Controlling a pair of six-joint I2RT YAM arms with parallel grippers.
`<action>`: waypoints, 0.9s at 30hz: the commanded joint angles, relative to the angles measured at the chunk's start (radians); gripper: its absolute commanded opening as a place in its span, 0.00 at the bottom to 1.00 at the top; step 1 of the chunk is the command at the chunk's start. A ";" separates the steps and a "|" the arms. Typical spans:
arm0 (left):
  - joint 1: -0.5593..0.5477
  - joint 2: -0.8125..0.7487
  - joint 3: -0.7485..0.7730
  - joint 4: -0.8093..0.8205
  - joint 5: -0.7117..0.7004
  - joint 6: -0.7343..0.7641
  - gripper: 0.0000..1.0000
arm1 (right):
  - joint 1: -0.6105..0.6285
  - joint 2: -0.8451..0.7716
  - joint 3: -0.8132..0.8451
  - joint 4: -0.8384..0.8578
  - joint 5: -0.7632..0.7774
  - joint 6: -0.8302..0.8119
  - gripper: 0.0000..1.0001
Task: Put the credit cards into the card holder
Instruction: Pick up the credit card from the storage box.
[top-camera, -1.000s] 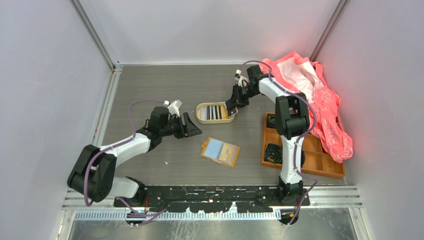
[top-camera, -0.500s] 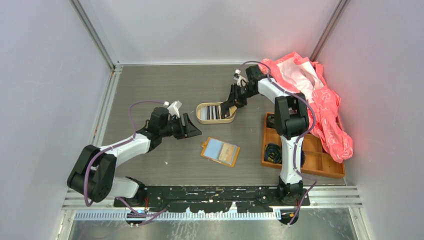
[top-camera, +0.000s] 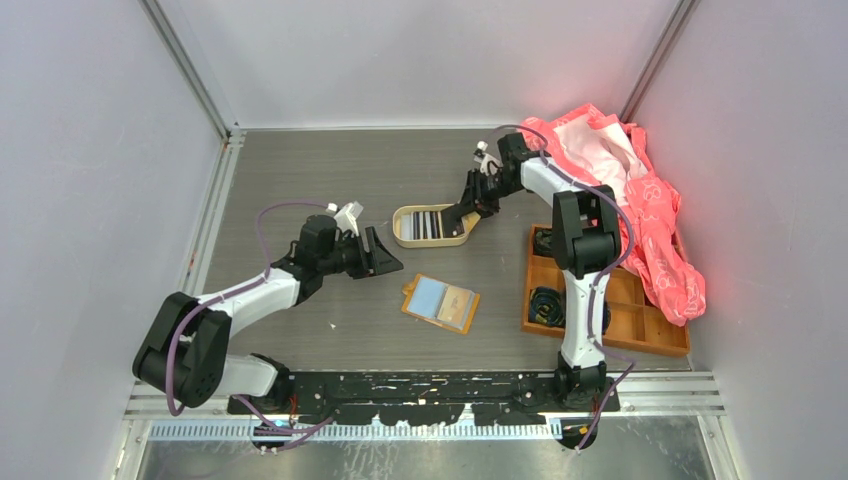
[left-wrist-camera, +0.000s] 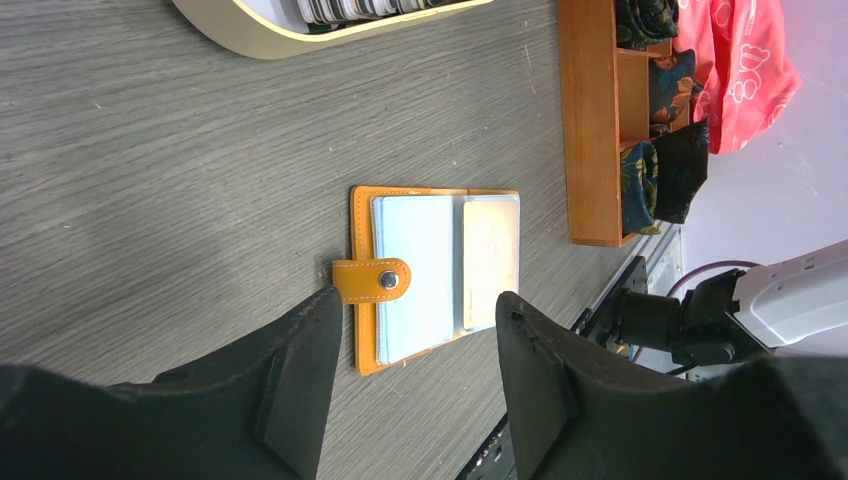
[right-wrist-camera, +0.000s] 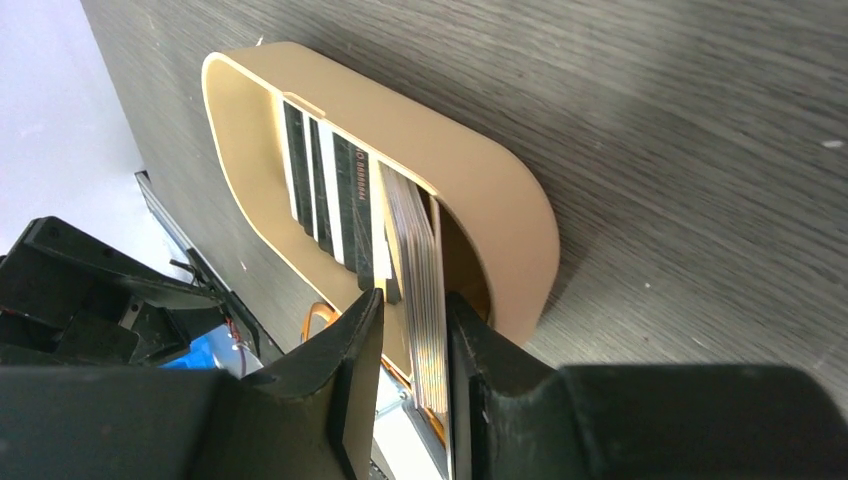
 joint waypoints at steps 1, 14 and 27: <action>0.005 -0.029 0.000 0.015 0.006 0.014 0.58 | -0.016 -0.052 -0.004 -0.001 -0.028 -0.014 0.34; 0.005 -0.045 -0.001 0.004 0.003 0.017 0.58 | -0.027 -0.079 -0.015 -0.019 -0.020 -0.032 0.34; 0.005 -0.057 -0.002 -0.006 0.001 0.020 0.58 | -0.059 -0.098 -0.032 -0.032 -0.055 -0.036 0.33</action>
